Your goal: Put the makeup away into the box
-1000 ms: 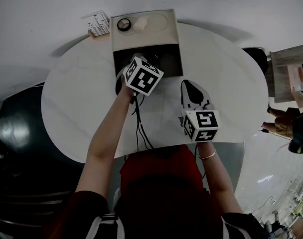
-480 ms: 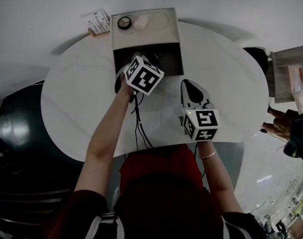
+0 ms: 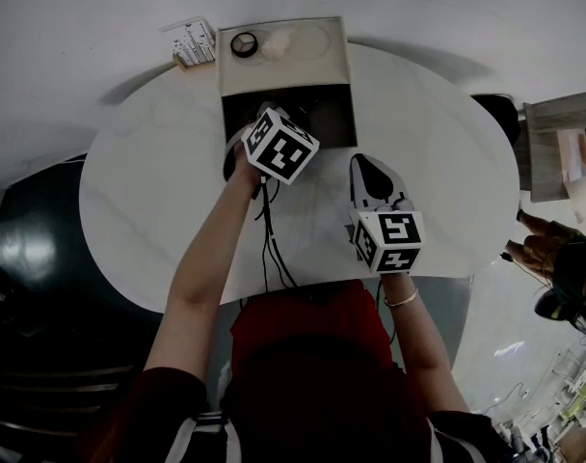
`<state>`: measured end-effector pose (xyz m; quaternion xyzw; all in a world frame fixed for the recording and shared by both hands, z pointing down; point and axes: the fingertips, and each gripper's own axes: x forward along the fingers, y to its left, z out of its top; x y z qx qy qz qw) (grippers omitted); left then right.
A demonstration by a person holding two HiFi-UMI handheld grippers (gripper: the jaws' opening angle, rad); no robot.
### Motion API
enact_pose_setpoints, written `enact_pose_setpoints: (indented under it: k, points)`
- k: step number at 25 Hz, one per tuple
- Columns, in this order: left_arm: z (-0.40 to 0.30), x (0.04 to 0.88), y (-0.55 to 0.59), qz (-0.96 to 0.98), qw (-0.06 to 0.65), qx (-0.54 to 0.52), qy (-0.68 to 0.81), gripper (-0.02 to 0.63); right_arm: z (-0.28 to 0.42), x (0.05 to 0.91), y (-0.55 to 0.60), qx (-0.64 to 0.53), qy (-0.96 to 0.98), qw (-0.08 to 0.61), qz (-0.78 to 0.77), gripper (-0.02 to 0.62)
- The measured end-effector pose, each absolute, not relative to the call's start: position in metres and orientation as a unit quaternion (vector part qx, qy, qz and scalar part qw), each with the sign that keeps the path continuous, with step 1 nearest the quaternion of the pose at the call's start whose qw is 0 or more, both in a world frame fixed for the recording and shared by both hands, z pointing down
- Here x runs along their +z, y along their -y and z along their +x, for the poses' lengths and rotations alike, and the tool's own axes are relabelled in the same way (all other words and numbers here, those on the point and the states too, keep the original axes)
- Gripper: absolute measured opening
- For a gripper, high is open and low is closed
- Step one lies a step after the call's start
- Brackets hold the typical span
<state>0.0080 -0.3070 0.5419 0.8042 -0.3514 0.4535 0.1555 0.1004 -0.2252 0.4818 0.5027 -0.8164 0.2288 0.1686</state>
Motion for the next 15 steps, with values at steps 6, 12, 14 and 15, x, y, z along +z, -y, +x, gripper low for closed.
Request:
enact_pose_setpoints:
  k: [6, 12, 14, 15]
  points:
    - [0.006, 0.533, 0.309, 0.807, 0.153, 0.438, 0.365, 0.129, 0.100, 0.480, 0.225, 0.226, 0.818, 0.168, 0.502, 0.015]
    - [0.002, 0.506, 0.312, 0.814, 0.132, 0.405, 0.394, 0.127, 0.096, 0.474, 0.225, 0.218, 0.821, 0.164, 0.502, 0.015]
    - [0.000, 0.498, 0.310, 0.815, 0.128, 0.397, 0.403, 0.118, 0.094, 0.470, 0.225, 0.214, 0.823, 0.162, 0.501, 0.015]
    - [-0.002, 0.494, 0.309, 0.815, 0.127, 0.392, 0.407, 0.112, 0.093, 0.469, 0.224, 0.212, 0.824, 0.161, 0.501, 0.015]
